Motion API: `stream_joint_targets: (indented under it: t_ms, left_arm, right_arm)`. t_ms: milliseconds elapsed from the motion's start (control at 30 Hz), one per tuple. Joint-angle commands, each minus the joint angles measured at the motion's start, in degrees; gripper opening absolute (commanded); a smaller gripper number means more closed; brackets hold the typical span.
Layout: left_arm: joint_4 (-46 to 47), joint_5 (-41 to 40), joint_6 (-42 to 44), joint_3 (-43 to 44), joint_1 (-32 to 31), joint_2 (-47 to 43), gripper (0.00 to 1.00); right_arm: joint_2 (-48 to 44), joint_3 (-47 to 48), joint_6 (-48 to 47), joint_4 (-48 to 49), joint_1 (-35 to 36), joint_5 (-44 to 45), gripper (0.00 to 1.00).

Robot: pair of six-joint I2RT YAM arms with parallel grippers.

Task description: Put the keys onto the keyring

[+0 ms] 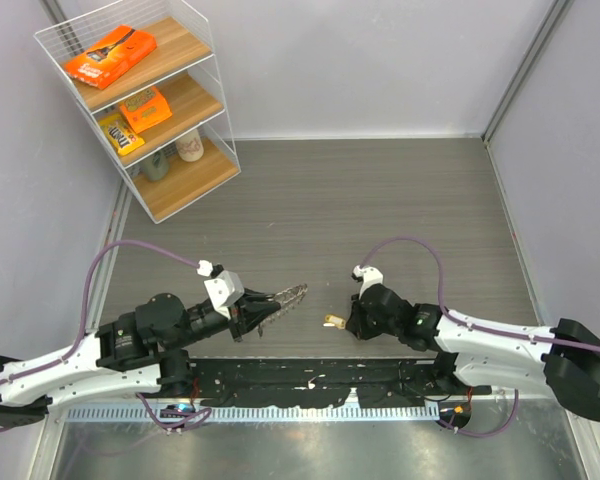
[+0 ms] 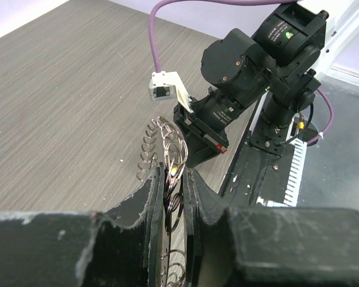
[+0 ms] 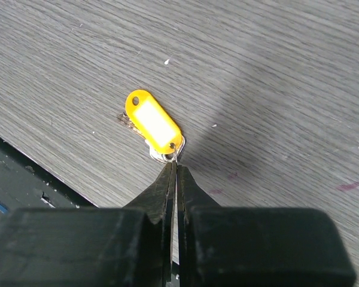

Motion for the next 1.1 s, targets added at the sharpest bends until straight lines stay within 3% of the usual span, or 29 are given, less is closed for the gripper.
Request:
stream_joint_targets:
  t_ms: [0,300,467,733,1067]
  left_arm:
    - [5.40,0.07,0.54,1.48,-0.07,0.13,0.00]
    - [5.66,2.27,0.10,1.83,-0.07,0.30,0.00]
    - [9.53,3.67,1.76,1.48,0.01,1.44,0.00]
    - [18.32,7.72,5.89,0.86,0.01,4.34,0.00]
    - [28.16,13.34,11.95,-2.11,0.01,6.01,0.00]
  right_arm:
    - [-3.76,1.87,-2.19,-1.76,-0.15,1.40,0.06]
    - [-21.25,9.15,-8.51,-15.72,-0.06,-1.67,0.06]
    - [-26.96,15.12,-12.65,-20.21,-0.06,-10.36,0.06]
    - [-25.83,24.53,-17.22,-23.56,0.29,-25.12,0.06]
    - [-20.83,35.34,-16.53,-21.20,2.48,-35.69,0.06]
